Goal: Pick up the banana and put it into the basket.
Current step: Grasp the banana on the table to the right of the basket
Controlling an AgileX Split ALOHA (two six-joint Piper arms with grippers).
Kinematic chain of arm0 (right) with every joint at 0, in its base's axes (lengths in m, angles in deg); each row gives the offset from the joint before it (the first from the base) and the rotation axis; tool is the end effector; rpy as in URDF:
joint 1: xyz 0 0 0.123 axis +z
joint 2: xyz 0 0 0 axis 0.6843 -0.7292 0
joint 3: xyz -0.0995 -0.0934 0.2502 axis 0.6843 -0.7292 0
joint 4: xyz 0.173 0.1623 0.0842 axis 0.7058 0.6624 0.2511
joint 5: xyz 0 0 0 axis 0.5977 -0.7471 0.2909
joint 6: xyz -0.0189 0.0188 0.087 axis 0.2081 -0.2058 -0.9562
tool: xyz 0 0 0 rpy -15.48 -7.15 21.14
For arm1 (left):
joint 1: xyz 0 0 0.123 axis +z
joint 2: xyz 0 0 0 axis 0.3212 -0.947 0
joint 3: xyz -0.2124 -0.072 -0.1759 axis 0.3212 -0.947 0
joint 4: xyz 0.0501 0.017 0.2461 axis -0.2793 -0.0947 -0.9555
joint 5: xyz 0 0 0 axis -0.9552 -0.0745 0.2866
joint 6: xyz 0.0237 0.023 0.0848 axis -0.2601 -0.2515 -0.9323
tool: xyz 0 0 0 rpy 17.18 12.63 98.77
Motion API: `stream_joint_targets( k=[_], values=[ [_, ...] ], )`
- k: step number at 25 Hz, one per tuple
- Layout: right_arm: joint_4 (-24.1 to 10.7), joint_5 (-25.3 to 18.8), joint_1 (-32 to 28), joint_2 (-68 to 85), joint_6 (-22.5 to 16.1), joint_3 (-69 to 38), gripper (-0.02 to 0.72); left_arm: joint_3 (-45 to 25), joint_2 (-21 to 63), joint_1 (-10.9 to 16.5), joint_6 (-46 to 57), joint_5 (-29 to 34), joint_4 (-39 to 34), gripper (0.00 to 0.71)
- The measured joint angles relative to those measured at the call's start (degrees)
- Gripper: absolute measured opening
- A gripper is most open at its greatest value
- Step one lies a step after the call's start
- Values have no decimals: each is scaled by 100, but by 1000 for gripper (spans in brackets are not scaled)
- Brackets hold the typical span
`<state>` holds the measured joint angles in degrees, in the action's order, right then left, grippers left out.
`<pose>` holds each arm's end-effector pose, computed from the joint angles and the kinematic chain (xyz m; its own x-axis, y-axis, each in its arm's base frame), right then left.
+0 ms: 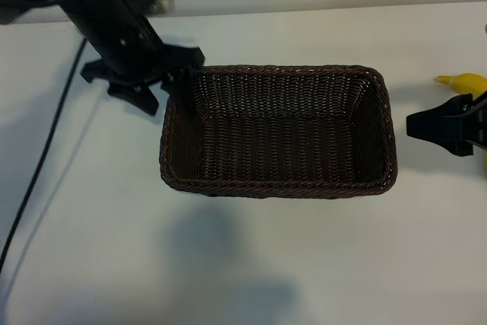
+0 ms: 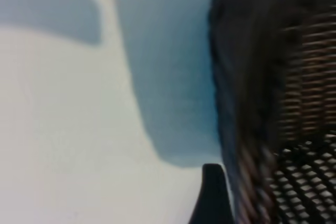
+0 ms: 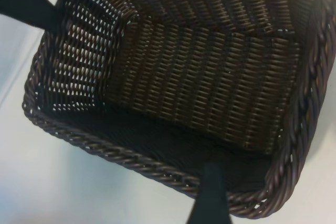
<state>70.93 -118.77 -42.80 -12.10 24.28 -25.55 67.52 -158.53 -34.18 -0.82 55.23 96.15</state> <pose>0.2058 0.0503 0.2581 -0.7922 0.0239 -0.6098 -0.3144 0.8405 0.4413 0.3807 -0.1341 0.2259 -0.9836 0.1412 -0.1124 0.1703 0.9321 -0.3197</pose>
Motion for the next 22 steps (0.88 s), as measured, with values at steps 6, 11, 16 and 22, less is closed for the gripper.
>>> stream_joint_targets(
  k=[6,11,16,22],
  values=[
    [0,4,0,0,0,0,583,4,657,0,-86,4,-921,591],
    [0,-1,0,0,0,0,583,4,888,0,-147,32,-2268,591],
    [-2,-1,0,0,0,0,583,4,998,0,-85,274,-2792,591],
    [-6,-1,0,0,0,0,583,4,998,484,202,290,-3068,589]
  ],
)
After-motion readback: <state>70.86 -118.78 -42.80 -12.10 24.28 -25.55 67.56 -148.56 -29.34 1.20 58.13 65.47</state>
